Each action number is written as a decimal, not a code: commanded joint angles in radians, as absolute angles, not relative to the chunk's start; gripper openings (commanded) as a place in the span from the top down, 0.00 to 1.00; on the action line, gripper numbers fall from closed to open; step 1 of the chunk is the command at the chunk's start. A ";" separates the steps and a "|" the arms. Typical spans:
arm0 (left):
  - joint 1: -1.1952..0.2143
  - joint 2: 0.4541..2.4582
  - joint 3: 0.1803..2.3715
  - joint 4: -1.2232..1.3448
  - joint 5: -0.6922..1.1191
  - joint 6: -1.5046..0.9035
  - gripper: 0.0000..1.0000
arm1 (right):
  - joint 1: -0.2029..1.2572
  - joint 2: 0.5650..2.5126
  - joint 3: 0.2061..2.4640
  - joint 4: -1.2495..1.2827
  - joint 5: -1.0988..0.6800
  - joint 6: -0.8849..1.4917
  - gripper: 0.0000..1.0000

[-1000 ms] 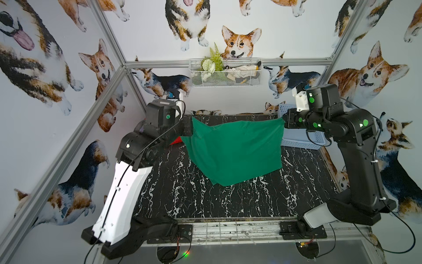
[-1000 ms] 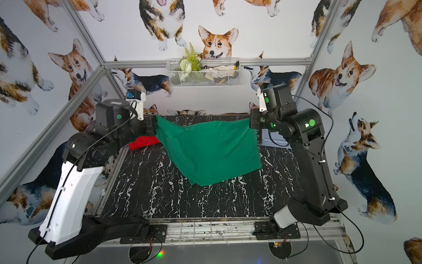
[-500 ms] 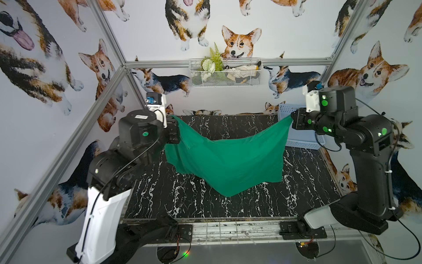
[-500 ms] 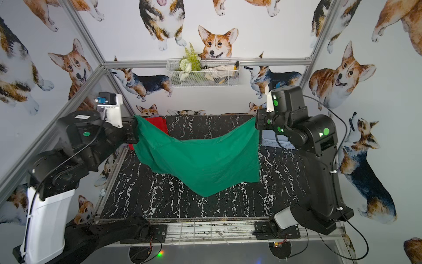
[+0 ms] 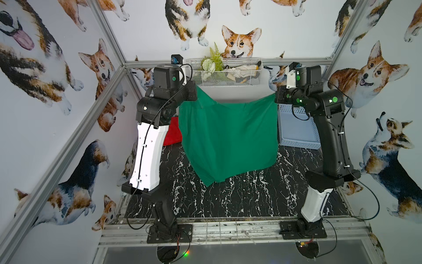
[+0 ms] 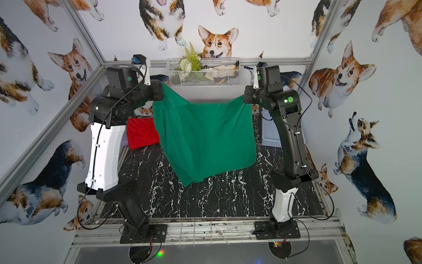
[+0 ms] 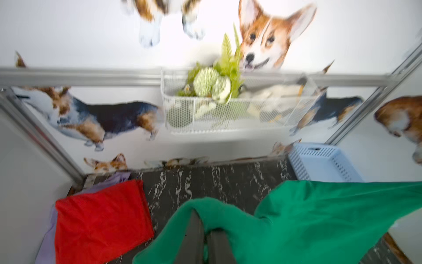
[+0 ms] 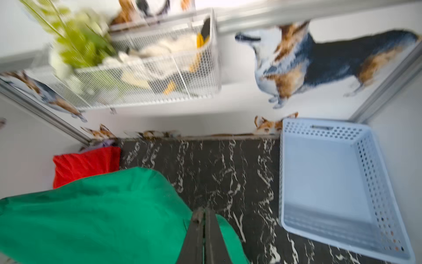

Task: Fold and stack t-shirts
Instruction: Flatten out the T-shirt at the center of the board.

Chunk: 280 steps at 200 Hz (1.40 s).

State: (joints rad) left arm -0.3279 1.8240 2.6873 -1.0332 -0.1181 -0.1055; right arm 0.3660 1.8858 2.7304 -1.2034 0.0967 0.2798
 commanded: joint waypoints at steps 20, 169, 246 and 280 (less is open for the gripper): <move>-0.325 1.695 2.555 -0.976 -0.034 -0.097 1.00 | 0.372 1.723 2.598 -1.087 0.070 0.247 1.00; -0.344 1.116 2.027 -1.141 -0.069 -0.250 1.00 | 0.448 1.241 2.104 -1.182 0.169 0.338 1.00; -0.318 1.759 2.328 -0.887 -0.008 -0.088 1.00 | 0.356 1.694 2.164 -0.781 0.074 0.266 1.00; -0.321 1.989 2.871 -0.921 -0.008 -0.006 1.00 | 0.362 1.858 2.513 -0.772 0.069 0.193 1.00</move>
